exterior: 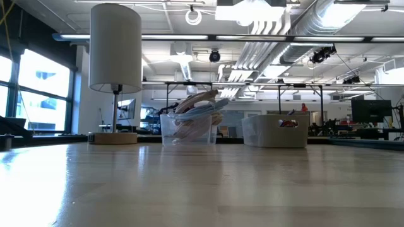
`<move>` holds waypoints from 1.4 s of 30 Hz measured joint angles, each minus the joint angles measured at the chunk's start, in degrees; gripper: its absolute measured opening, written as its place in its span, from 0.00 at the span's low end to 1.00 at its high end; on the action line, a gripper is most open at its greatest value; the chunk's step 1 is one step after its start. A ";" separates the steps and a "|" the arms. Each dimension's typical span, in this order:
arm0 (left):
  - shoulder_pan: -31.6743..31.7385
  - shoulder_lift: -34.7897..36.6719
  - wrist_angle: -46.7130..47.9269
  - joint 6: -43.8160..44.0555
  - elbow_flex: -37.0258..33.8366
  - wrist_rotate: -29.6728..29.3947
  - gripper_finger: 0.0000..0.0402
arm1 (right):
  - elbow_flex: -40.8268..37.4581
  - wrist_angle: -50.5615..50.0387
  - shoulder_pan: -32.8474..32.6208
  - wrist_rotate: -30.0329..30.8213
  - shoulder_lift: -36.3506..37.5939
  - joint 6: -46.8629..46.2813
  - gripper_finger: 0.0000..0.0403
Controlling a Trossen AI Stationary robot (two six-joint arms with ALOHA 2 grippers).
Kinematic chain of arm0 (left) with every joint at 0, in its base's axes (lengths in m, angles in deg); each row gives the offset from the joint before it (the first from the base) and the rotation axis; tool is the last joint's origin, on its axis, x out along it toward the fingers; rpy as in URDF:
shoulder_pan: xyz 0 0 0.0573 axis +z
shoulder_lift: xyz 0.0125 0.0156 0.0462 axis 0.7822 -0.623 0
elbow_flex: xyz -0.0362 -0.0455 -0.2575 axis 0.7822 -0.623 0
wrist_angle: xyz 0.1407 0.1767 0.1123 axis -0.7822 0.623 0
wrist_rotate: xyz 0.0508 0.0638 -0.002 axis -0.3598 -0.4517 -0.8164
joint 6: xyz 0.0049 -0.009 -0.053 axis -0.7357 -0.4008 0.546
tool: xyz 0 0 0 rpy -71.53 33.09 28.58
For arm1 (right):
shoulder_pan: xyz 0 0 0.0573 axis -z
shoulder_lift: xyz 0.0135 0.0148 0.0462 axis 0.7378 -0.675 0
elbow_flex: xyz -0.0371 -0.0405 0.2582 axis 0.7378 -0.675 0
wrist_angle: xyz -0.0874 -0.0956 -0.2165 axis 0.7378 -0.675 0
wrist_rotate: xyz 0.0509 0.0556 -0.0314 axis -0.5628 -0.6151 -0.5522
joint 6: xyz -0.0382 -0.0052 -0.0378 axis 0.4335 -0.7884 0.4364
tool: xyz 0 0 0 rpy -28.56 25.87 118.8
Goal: Pick & Place USB Port
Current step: Return to Home Position
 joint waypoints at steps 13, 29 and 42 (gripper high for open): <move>-0.04 18.62 -2.43 1.59 -7.21 -3.45 0.00 | -0.02 -3.27 0.00 -7.46 15.71 0.12 0.00; -0.07 57.76 -60.41 -17.56 -61.33 17.63 0.00 | -29.65 11.32 0.00 -9.39 45.61 -6.84 0.00; -0.07 60.91 -79.82 -16.39 -76.15 35.15 0.00 | -73.85 38.64 0.00 -25.73 65.23 -12.52 0.00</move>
